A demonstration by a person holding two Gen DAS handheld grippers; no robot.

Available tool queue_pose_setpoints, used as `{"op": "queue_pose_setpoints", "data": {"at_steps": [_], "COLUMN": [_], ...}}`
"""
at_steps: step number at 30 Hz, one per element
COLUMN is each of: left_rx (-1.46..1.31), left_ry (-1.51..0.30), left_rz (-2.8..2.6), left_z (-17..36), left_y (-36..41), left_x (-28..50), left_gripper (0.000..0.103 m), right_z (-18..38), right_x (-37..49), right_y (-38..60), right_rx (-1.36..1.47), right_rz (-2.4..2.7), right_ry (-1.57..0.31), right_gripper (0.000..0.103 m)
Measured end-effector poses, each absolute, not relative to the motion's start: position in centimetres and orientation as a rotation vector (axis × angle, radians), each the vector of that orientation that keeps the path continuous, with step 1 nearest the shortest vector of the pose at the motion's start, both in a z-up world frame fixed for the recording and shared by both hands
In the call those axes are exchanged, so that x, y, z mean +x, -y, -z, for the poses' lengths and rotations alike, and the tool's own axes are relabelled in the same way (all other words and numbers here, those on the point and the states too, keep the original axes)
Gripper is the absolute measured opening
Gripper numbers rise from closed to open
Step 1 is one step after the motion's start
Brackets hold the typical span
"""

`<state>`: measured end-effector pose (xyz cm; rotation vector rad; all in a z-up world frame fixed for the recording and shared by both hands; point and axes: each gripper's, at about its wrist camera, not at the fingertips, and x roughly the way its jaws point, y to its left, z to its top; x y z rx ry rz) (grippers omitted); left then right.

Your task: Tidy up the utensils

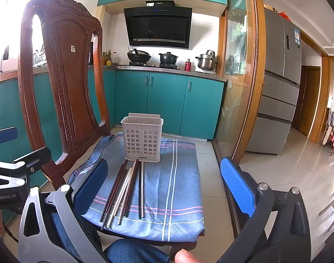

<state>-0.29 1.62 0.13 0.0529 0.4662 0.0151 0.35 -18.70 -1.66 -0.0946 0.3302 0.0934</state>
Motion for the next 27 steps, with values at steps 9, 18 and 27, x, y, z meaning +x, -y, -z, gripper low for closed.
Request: {"op": "queue_pose_setpoints", "data": {"at_steps": [9, 18, 27], "left_rx": [0.053, 0.054, 0.054], "left_ry": [-0.468, -0.471, -0.473], "left_rz": [-0.018, -0.022, -0.022], "left_z": [-0.08, 0.01, 0.24], "left_y": [-1.67, -1.6, -1.57], "left_x": [-0.34, -0.32, -0.08], "left_gripper": [0.1, 0.1, 0.1], "right_z": [1.69, 1.73, 1.76], "right_x": [0.48, 0.5, 0.45], "right_y": [18.68, 18.78, 18.8], "right_rx": [-0.095, -0.093, -0.092], "right_rz": [-0.093, -0.094, -0.095], "right_ry": [-0.334, -0.334, -0.335], "right_gripper": [0.101, 0.101, 0.101]}}
